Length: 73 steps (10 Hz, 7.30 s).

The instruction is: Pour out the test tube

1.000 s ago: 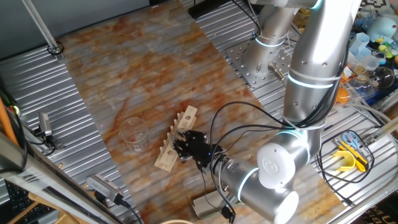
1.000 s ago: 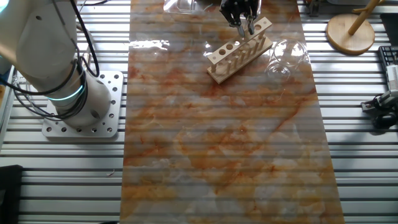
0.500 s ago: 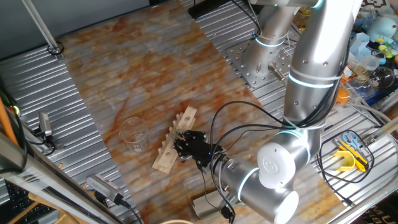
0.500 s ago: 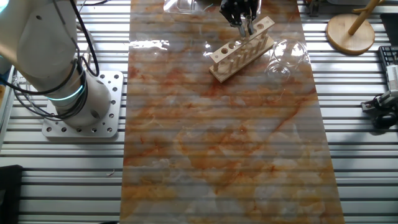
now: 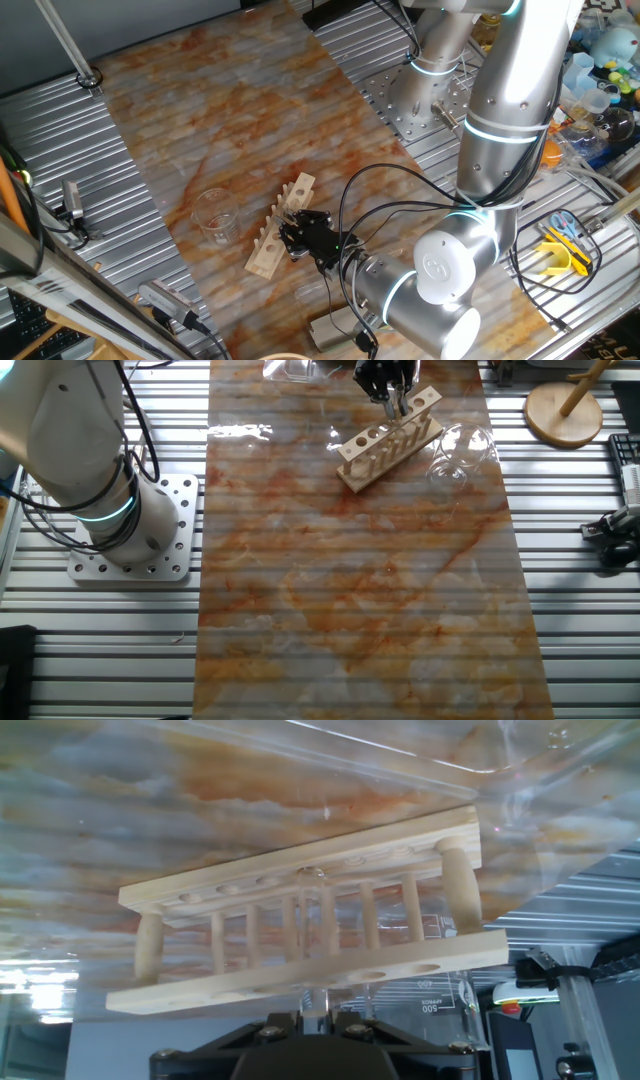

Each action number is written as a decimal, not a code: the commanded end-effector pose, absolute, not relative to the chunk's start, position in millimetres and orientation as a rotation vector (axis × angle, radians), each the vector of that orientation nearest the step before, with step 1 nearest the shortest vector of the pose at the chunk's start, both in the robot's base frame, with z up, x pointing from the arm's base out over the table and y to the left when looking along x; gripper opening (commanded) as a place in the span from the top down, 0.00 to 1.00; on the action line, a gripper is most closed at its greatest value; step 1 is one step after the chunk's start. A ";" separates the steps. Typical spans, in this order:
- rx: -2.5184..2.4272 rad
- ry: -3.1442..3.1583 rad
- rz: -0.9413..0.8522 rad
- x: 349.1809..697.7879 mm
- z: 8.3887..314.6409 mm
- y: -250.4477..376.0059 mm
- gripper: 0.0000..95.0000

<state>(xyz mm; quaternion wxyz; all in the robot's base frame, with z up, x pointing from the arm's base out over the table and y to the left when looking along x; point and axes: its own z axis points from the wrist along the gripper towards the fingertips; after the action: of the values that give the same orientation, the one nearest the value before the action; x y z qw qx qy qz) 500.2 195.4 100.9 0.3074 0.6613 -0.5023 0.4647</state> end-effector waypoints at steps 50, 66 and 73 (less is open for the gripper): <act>2.137 -1.449 0.976 532.6 222.5 163.2 1.00; 2.432 -1.373 0.823 532.7 222.3 163.2 1.00; 2.488 -1.293 0.749 555.7 237.6 183.7 1.00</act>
<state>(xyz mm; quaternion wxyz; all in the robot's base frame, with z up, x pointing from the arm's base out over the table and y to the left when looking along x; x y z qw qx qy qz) 559.6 189.0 237.5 0.1250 0.8508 -0.4430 0.2535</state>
